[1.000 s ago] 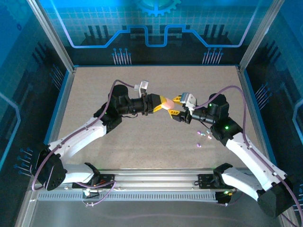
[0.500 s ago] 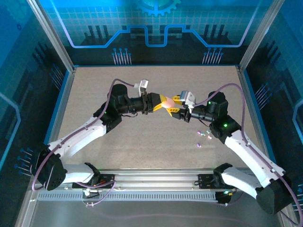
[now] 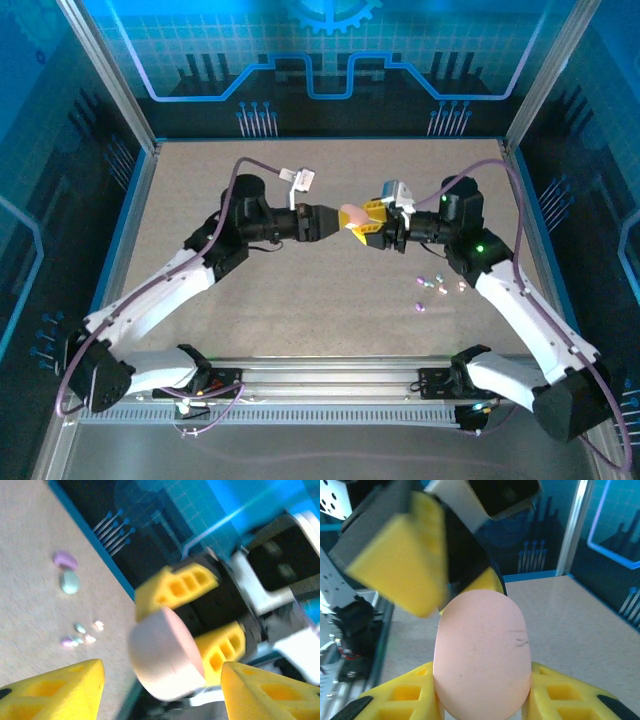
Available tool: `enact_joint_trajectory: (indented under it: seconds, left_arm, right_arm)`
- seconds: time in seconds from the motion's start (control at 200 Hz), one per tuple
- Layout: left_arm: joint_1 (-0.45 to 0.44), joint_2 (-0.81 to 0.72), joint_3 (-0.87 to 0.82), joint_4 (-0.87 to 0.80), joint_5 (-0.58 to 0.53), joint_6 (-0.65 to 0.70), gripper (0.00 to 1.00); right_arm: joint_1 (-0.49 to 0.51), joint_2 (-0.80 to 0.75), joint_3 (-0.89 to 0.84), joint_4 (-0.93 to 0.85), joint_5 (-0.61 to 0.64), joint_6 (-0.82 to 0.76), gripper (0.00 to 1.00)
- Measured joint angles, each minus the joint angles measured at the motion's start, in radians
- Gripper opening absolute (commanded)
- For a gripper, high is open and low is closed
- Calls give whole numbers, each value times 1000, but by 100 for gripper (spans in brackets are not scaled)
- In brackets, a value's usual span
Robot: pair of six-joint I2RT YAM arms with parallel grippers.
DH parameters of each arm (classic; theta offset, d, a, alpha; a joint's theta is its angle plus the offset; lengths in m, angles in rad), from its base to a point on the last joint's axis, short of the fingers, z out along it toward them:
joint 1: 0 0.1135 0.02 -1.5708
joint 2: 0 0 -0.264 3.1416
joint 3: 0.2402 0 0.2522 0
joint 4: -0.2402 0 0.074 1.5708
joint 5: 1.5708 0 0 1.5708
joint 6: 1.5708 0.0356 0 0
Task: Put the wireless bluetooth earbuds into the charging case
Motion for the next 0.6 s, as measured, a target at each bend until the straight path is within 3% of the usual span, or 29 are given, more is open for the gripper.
enact_joint_trajectory:
  seconds: [0.165,0.25,0.38,0.6]
  left_arm:
    - [0,-123,-98,51,16,378,59]
    - [0,-126,-110,66,27,491,59]
    - [-2,-95,-110,90,46,575,62]
    - [-16,-45,-108,108,81,608,58]
  right_arm:
    - [-10,84,101,-97,-143,22,27]
    - [-10,97,127,-148,-189,14,27]
    - [-9,97,132,-180,-229,6,27]
    - [6,97,132,-191,-254,-20,27]
